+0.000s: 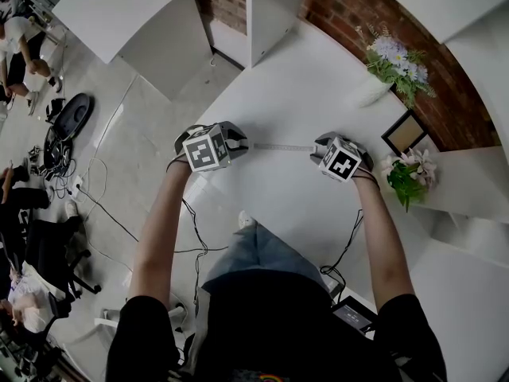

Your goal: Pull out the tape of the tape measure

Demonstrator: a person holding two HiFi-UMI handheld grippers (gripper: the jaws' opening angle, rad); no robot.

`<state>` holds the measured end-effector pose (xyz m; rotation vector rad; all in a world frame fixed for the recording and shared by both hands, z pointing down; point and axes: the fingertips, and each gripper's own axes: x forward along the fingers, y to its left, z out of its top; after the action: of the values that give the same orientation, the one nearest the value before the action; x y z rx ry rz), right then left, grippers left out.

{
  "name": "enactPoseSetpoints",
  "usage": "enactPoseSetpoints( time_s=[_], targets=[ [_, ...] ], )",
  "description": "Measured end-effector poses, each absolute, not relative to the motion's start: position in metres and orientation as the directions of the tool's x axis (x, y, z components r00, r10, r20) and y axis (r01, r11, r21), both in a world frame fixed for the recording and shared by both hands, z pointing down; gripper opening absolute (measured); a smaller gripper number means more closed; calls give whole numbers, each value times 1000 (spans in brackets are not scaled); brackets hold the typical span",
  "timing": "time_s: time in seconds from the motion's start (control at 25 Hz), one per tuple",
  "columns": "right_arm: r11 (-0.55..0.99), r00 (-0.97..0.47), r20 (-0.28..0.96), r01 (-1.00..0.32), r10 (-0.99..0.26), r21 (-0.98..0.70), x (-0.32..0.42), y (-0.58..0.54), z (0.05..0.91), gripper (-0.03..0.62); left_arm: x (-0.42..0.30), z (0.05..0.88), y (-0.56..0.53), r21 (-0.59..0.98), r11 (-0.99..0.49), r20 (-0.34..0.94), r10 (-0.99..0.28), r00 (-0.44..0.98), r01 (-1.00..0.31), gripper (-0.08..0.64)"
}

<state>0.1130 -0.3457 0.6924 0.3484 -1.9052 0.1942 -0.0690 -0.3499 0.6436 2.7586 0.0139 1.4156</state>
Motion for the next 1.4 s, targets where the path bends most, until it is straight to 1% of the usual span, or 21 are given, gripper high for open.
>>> enactPoseSetpoints(
  time_s=[0.12, 0.28, 0.52, 0.6, 0.72, 0.84, 0.92, 1.0, 1.04, 1.08, 1.2, 1.32, 1.4],
  targets=[
    [942, -332, 931, -333, -150, 34, 110, -345, 690, 158, -69, 645, -351, 47, -998, 803, 22, 596, -28, 92],
    [945, -331, 931, -324, -152, 39, 110, -344, 687, 161, -71, 648, -351, 53, -998, 803, 17, 596, -43, 126],
    [942, -338, 926, -332, -166, 48, 113, -343, 681, 162, -69, 636, -353, 32, -998, 786, -12, 618, -60, 127],
    [933, -348, 919, -354, -186, 54, 114, -341, 670, 162, -72, 625, -355, 11, -997, 771, -44, 636, -82, 129],
    [894, -403, 882, -447, -244, 44, 118, -340, 646, 161, -81, 597, -364, -45, -987, 718, -138, 682, -152, 129],
    [829, -498, 794, -559, -350, 15, 118, -344, 613, 161, -91, 560, -369, -61, -960, 626, -251, 738, -274, 127],
    [776, -544, 712, -631, -444, 2, 117, -349, 587, 154, -96, 531, -375, -62, -924, 534, -351, 769, -378, 113],
    [718, -562, 619, -696, -549, 6, 117, -354, 560, 121, -100, 505, -381, -62, -874, 430, -459, 778, -482, 60],
    [687, -562, 570, -726, -600, 8, 118, -357, 547, 97, -102, 494, -382, -58, -848, 382, -507, 773, -527, 49],
    [655, -557, 520, -756, -648, 7, 118, -358, 534, 73, -103, 484, -382, -52, -822, 340, -549, 763, -568, 32],
    [544, -518, 359, -838, -776, -34, 123, -358, 495, 4, -103, 459, -376, -29, -750, 224, -649, 727, -661, 18],
    [433, -449, 203, -893, -870, -122, 129, -349, 466, -2, -106, 439, -363, 29, -678, 108, -728, 677, -734, 11],
    [371, -394, 147, -915, -907, -159, 131, -338, 458, -3, -109, 434, -353, 63, -632, 67, -769, 635, -772, 9]
  ],
)
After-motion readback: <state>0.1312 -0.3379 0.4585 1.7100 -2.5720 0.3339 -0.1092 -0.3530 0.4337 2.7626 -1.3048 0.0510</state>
